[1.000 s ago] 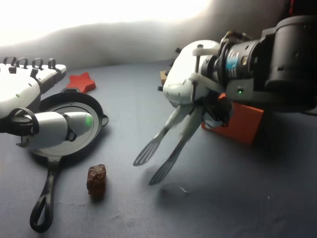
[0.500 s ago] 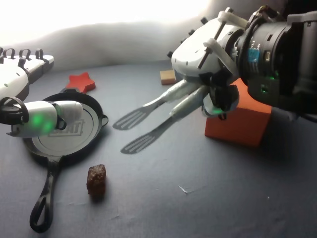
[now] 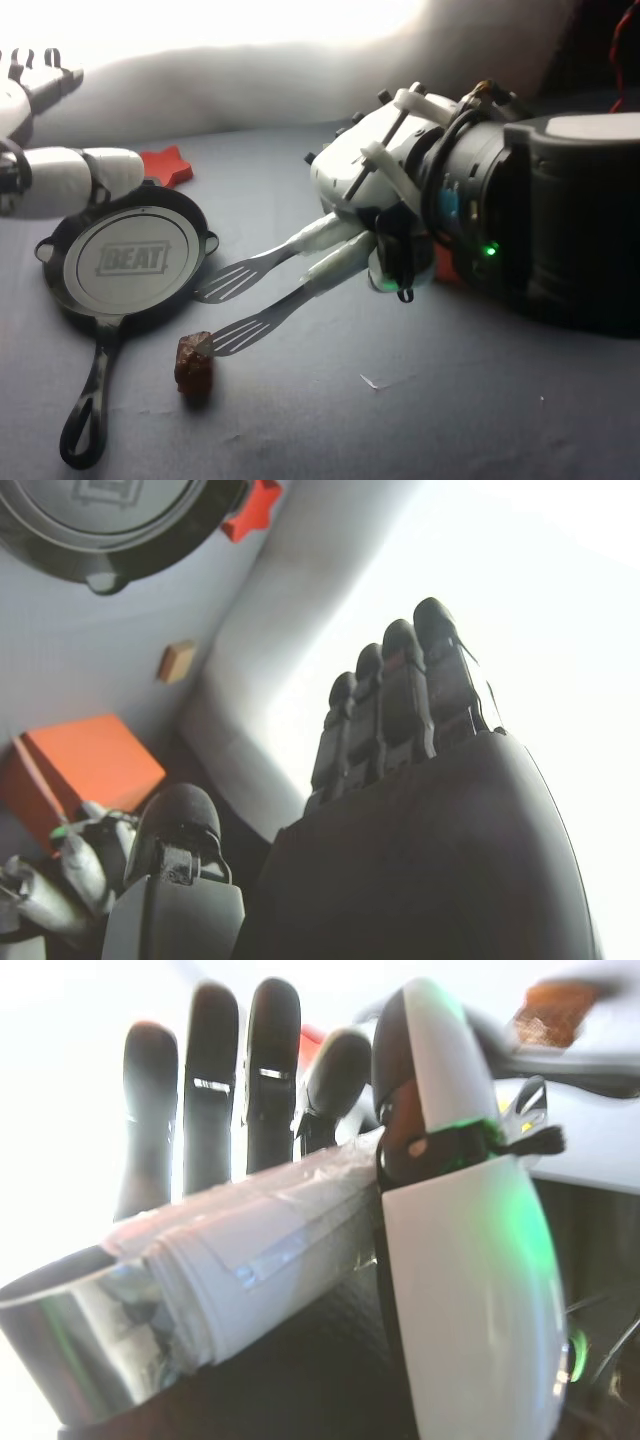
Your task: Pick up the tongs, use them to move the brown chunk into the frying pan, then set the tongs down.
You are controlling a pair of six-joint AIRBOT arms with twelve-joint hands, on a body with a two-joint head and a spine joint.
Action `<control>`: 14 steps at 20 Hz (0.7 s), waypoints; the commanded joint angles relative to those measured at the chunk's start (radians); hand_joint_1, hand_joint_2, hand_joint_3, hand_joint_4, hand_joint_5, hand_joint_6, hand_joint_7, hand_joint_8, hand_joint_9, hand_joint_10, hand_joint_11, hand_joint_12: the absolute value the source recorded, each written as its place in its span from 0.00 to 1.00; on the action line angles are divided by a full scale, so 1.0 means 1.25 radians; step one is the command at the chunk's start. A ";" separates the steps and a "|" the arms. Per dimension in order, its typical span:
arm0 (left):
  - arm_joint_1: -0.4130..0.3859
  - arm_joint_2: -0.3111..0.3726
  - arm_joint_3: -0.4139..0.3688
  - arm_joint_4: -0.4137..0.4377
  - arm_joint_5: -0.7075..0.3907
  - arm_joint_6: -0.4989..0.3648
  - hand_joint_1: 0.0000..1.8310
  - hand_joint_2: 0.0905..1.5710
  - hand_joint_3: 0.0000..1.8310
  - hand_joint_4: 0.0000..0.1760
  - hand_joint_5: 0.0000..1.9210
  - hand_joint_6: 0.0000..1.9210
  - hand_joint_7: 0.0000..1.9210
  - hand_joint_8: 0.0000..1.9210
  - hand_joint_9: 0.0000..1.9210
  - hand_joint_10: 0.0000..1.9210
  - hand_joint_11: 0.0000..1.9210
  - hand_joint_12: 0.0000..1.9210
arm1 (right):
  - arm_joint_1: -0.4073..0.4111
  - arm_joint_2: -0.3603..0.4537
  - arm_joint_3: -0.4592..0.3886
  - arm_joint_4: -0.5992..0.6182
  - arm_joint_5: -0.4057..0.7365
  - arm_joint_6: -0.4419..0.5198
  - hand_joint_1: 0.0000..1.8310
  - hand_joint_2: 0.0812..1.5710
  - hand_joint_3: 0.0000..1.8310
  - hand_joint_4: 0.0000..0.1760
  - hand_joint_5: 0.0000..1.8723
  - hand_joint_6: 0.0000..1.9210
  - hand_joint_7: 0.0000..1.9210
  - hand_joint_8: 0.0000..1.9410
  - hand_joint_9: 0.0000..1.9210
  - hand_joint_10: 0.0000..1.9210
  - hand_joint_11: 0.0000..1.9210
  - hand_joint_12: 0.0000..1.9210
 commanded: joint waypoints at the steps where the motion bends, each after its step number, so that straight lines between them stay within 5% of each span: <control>1: -0.034 0.011 0.008 0.006 -0.026 0.060 0.00 0.76 0.00 0.00 0.03 0.00 0.05 0.00 0.05 0.00 0.00 0.17 | 0.000 -0.004 -0.003 -0.060 0.004 -0.001 0.60 0.77 0.00 0.00 0.40 0.69 0.50 0.05 0.35 0.39 0.19 0.82; 4: -0.070 0.011 0.013 -0.037 -0.017 0.126 0.00 0.77 0.00 0.00 0.02 0.00 0.04 0.00 0.04 0.00 0.00 0.15 | -0.017 -0.022 -0.003 -0.060 0.005 0.000 0.60 0.77 0.00 0.00 0.40 0.69 0.50 0.04 0.35 0.39 0.19 0.82; 5: -0.070 0.011 0.013 -0.040 -0.017 0.124 0.00 0.76 0.00 0.00 0.02 0.00 0.04 0.00 0.04 0.00 0.00 0.15 | -0.021 -0.027 -0.003 -0.060 0.005 0.000 0.61 0.74 0.00 0.00 0.35 0.45 0.50 0.04 0.35 0.38 0.19 0.81; 7: -0.070 0.011 0.010 -0.043 -0.016 0.123 0.00 0.76 0.00 0.00 0.02 0.00 0.04 0.00 0.04 0.00 0.00 0.14 | -0.027 -0.036 -0.002 -0.070 0.006 0.006 0.61 0.73 0.00 0.00 0.39 0.28 0.51 0.03 0.35 0.35 0.19 0.80; 14: -0.069 0.011 0.012 -0.042 -0.013 0.126 0.00 0.76 0.00 0.00 0.02 0.00 0.04 0.00 0.04 0.00 0.00 0.13 | -0.027 -0.070 0.033 -0.114 0.013 0.058 0.59 0.73 0.00 0.00 0.41 0.23 0.51 0.02 0.35 0.35 0.18 0.81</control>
